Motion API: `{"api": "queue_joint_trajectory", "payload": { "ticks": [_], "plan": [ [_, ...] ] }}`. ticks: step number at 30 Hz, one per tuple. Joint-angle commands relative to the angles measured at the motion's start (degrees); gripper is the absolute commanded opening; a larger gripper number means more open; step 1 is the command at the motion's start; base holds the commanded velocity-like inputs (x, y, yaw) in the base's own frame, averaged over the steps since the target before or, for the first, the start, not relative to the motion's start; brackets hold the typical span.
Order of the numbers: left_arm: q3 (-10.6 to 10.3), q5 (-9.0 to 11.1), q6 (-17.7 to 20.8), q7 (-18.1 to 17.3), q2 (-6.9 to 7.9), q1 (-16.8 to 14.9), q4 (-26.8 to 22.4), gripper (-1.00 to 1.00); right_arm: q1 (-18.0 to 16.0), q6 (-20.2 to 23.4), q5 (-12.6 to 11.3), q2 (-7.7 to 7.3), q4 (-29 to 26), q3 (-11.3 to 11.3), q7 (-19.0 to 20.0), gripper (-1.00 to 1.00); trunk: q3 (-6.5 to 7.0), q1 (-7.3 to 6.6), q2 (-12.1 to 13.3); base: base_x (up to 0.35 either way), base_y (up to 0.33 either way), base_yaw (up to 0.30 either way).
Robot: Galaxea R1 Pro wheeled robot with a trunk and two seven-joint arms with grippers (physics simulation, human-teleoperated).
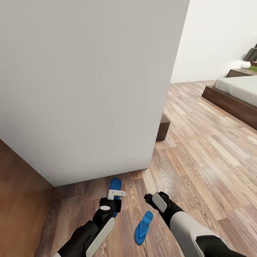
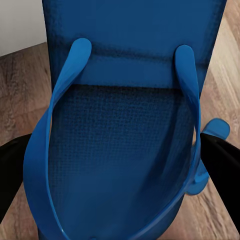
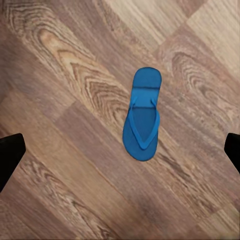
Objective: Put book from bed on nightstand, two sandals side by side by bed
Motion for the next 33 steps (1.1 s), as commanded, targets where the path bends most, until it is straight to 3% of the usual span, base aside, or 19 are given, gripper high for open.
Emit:
{"api": "queue_joint_trajectory", "payload": {
  "ticks": [1,9,14,25,33],
  "plan": [
    [-0.1,0.5,0.1,0.6,0.02,-0.1,-0.1,-1.00,0.0,0.3,-0.4,0.01,-0.1,0.0,-0.5,1.00,-0.23,0.22,-0.4,0.000,0.000,0.000],
    [-0.1,0.4,0.1,0.7,0.02,-0.1,-0.1,-1.00,-0.1,0.4,-1.3,0.01,1.5,0.1,-1.4,1.00,-1.66,1.98,-3.6,0.000,0.000,0.000],
    [-0.3,0.4,0.0,0.7,0.09,-0.1,-0.9,-1.00,-0.1,2.0,-1.4,0.01,3.2,0.2,-4.0,1.00,-2.56,3.08,-5.7,0.000,0.000,0.000],
    [-0.3,0.4,0.0,0.8,0.19,-0.1,-1.8,-1.00,-0.1,5.3,-1.3,0.01,3.4,0.3,-2.7,1.00,-4.54,5.49,-10.1,0.000,0.000,0.000],
    [-0.2,0.4,0.0,0.7,0.20,-0.1,-1.9,-1.00,-0.1,6.8,-1.2,0.01,3.3,0.5,0.4,1.00,-5.97,7.25,-13.3,0.000,0.000,0.000]
  ]
}}
